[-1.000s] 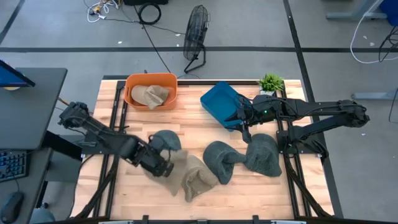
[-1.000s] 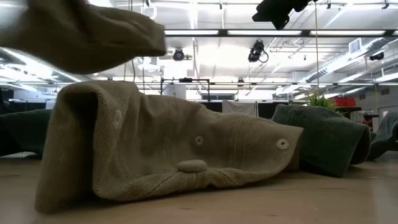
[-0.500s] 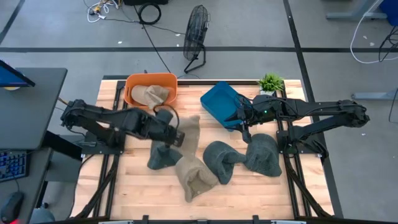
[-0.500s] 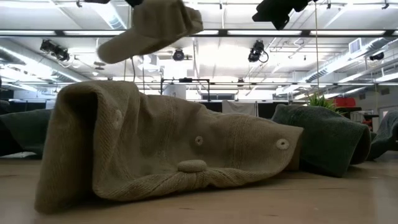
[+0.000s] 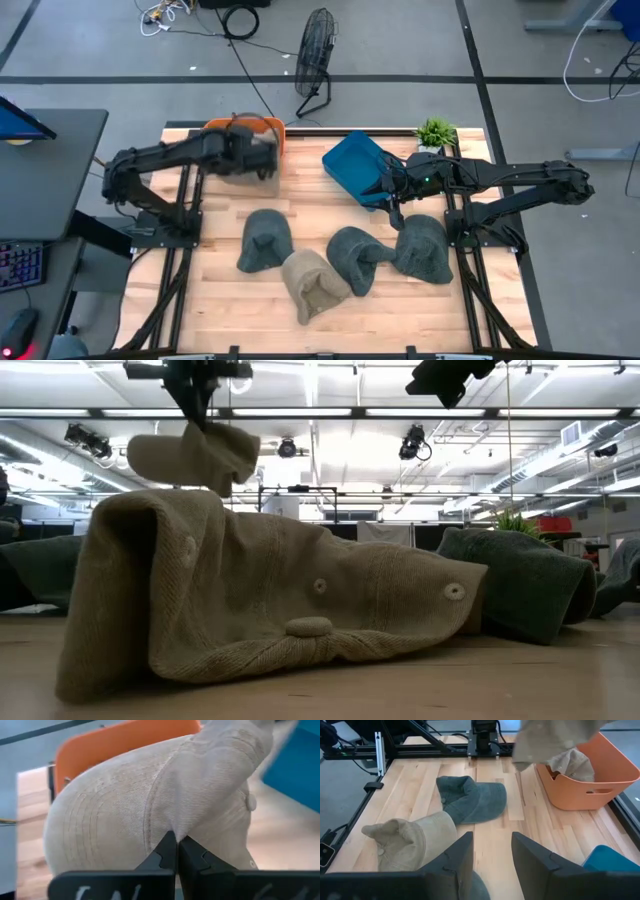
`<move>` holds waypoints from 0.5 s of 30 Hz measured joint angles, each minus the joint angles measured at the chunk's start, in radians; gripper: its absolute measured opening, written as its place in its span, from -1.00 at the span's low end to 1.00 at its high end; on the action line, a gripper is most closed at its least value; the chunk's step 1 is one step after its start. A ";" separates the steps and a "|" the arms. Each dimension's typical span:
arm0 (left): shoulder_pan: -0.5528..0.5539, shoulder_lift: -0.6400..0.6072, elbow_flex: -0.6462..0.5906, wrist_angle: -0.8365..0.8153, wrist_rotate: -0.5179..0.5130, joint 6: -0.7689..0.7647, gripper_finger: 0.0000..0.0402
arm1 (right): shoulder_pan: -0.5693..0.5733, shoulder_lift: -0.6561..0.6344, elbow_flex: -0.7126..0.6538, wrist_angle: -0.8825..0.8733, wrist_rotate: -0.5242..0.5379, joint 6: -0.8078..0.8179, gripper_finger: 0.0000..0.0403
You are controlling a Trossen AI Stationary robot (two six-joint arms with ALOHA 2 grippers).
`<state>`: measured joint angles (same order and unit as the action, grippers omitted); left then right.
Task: Pick & Place hat
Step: Put the left brown cap into the orange bin
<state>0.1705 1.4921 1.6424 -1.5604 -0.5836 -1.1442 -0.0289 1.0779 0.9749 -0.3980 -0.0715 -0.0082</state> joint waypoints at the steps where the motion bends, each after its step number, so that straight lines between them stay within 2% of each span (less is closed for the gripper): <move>1: 0.036 -0.001 0.000 0.004 -0.001 0.031 -0.99 | 0.000 0.000 0.000 0.000 0.000 0.000 -0.32; 10: 0.325 -0.001 0.000 0.075 -0.010 0.258 -0.99 | 0.000 0.000 0.000 0.000 0.000 0.000 -0.32; 15: 0.407 0.021 0.000 0.162 0.018 0.349 -0.99 | 0.000 0.000 0.000 0.000 0.000 -0.001 -0.32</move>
<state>0.5779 1.5133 1.6424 -1.3979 -0.5658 -0.7952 -0.0288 1.0779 0.9750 -0.3981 -0.0711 -0.0090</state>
